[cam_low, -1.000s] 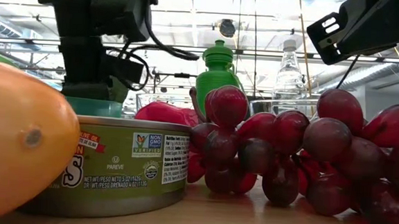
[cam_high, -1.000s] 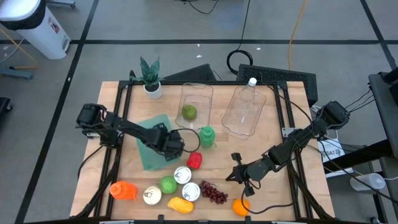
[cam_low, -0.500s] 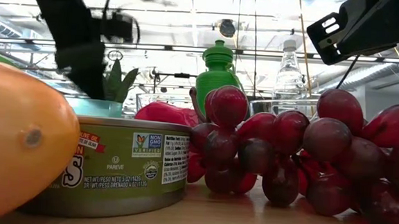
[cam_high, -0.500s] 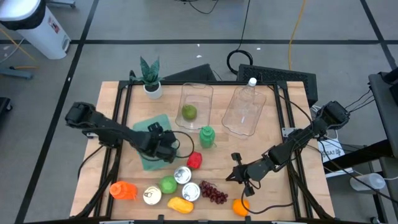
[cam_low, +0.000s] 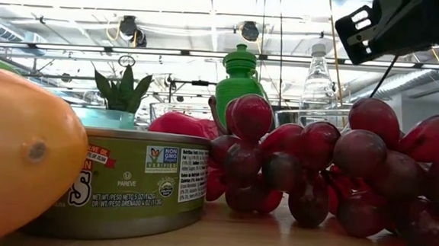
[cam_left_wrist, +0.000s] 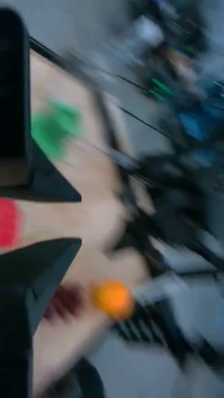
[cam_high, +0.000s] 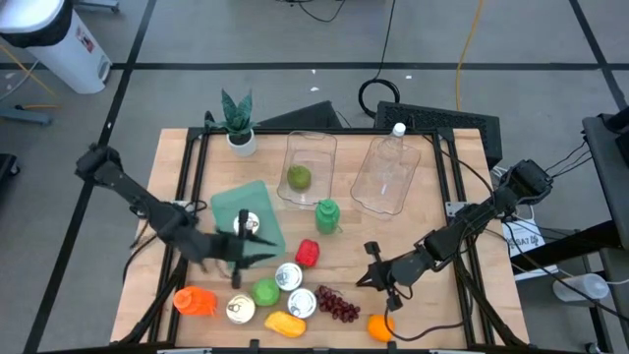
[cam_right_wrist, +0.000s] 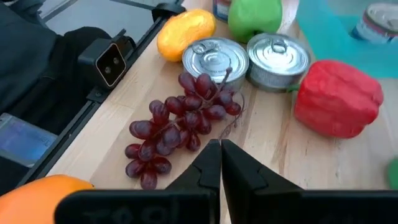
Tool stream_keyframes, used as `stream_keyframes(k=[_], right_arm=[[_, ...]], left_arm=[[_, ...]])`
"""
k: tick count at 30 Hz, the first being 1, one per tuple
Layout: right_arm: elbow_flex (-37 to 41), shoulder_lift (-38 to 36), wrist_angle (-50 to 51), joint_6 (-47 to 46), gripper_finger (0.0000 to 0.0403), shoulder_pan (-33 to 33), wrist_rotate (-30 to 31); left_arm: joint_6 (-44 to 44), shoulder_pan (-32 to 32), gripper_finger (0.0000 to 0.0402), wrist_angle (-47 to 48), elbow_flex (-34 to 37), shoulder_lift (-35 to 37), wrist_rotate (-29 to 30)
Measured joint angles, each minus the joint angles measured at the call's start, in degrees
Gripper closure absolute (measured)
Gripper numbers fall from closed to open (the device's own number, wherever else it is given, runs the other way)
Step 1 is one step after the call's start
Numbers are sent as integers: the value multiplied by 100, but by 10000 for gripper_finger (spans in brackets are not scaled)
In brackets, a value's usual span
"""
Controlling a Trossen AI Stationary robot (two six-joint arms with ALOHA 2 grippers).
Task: Pick & Place Food Item
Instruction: Put the green water bottle into the right transparent bin
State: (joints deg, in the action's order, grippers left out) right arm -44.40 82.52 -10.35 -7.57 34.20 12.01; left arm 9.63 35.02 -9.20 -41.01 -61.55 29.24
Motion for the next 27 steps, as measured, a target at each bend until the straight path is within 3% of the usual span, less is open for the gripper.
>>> stream_keyframes(k=[3,8,11,14,18,21,27], right_arm=[[0,0,-278,265,399,0,2],[0,0,-689,707,399,-12,8],[0,0,-849,980,399,-44,11],[0,0,-1019,1299,399,-127,11],[0,-2,-1210,1406,399,-297,15],[0,-2,-1168,1271,399,-377,15],[287,-101,-1369,1128,399,-326,13]], left_arm=[[281,-366,343,-1091,763,495,-919],[-135,-1232,347,-2036,1893,1021,-2152],[-227,-1506,351,-3241,2612,1208,-2700],[-375,-1665,352,-3955,3207,1341,-2693],[-864,-1685,352,-4180,3768,1359,-2146],[-999,-1691,352,-4159,3879,1374,-1605],[-595,-1652,352,-4143,3877,1440,-1511]])
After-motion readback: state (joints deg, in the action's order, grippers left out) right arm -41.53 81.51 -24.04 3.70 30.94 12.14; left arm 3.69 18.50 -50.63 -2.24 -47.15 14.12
